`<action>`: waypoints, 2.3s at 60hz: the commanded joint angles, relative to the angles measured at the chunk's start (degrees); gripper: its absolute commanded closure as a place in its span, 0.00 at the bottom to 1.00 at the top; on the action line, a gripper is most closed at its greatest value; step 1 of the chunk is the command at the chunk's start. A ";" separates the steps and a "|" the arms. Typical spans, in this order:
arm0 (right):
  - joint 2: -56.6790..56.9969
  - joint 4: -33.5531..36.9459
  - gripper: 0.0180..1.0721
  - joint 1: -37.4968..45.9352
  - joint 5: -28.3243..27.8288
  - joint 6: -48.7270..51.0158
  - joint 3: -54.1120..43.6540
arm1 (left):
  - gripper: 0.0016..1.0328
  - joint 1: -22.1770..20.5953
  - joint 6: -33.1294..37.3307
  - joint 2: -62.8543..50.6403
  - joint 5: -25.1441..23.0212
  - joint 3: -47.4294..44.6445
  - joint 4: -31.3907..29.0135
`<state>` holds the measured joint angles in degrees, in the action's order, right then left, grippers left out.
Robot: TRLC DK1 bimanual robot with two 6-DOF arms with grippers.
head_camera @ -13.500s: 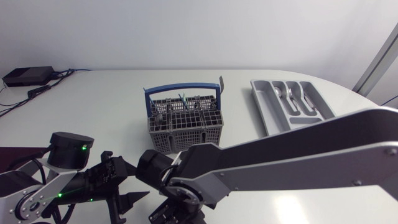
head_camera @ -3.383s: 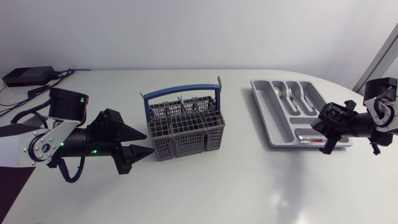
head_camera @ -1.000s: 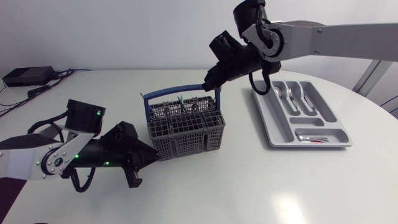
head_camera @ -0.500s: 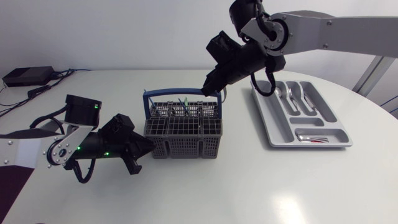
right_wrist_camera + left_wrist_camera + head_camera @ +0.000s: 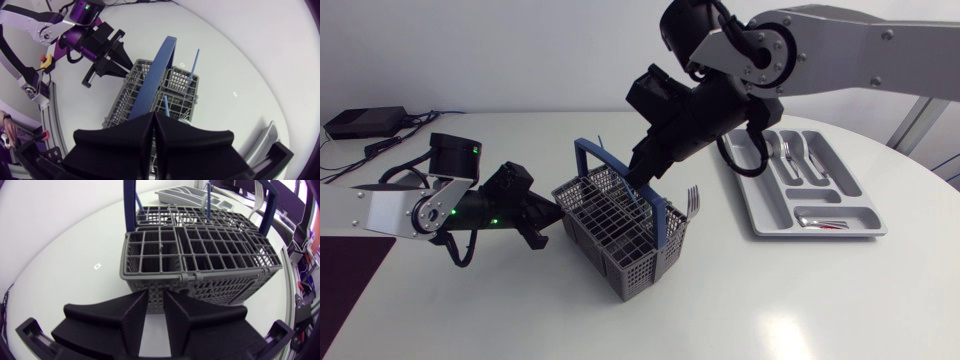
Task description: Unload the cutlery basket into the drawer organizer.
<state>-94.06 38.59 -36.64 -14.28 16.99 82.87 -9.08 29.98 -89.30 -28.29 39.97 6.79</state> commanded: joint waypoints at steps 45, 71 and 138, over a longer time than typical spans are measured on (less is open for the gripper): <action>24.28 -1.59 0.42 19.86 -13.75 8.41 -22.67 | 0.77 -0.23 -4.22 -13.89 3.24 15.58 3.06; 18.21 -12.31 0.42 19.86 -16.13 7.79 -29.43 | 0.77 -3.05 -5.37 -14.06 6.06 17.52 2.53; 12.06 -15.82 0.54 18.80 -32.39 11.39 -28.20 | 0.77 -8.06 -3.08 14.24 4.56 -0.06 -9.07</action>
<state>-79.90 22.87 -17.52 -45.69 27.29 54.00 -15.99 25.74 -76.66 -23.53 41.23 -1.48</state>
